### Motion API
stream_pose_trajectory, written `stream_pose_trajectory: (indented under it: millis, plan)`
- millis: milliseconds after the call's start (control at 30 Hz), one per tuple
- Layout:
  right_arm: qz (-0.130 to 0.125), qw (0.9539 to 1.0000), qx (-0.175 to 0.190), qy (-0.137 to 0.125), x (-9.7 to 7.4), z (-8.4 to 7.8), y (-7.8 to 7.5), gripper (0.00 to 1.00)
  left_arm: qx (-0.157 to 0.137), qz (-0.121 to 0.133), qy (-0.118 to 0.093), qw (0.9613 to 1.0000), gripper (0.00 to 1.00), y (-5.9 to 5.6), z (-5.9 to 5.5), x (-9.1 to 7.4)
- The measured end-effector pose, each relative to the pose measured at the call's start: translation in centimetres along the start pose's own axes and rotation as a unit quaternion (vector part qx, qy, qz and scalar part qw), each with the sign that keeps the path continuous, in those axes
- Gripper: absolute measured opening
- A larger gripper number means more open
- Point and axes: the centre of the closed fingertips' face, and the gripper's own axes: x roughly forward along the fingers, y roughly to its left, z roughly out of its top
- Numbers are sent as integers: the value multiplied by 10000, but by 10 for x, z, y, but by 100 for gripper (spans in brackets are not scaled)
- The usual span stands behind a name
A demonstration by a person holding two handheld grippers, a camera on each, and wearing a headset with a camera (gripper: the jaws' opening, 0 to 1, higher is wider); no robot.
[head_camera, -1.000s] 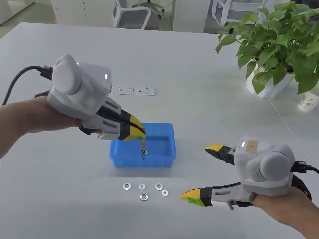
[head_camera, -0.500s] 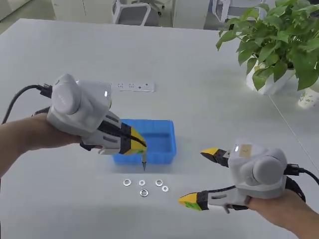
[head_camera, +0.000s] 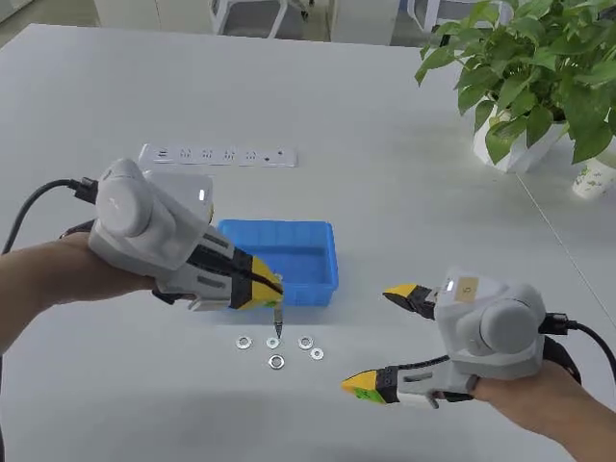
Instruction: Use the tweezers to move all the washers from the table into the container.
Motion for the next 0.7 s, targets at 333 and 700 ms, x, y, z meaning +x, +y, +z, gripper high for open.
stream_pose_trajectory:
  millis: [333, 700]
  plan:
    - [18, 10000, 10, 6, 0, -1, 2, 77, -84, -113, 61, 9999, 5, -13, -10, 7]
    - [28, 10000, 34, 32, 1, -3, 4, 77, -114, -203, 113, 9997, 5, -18, -16, 13]
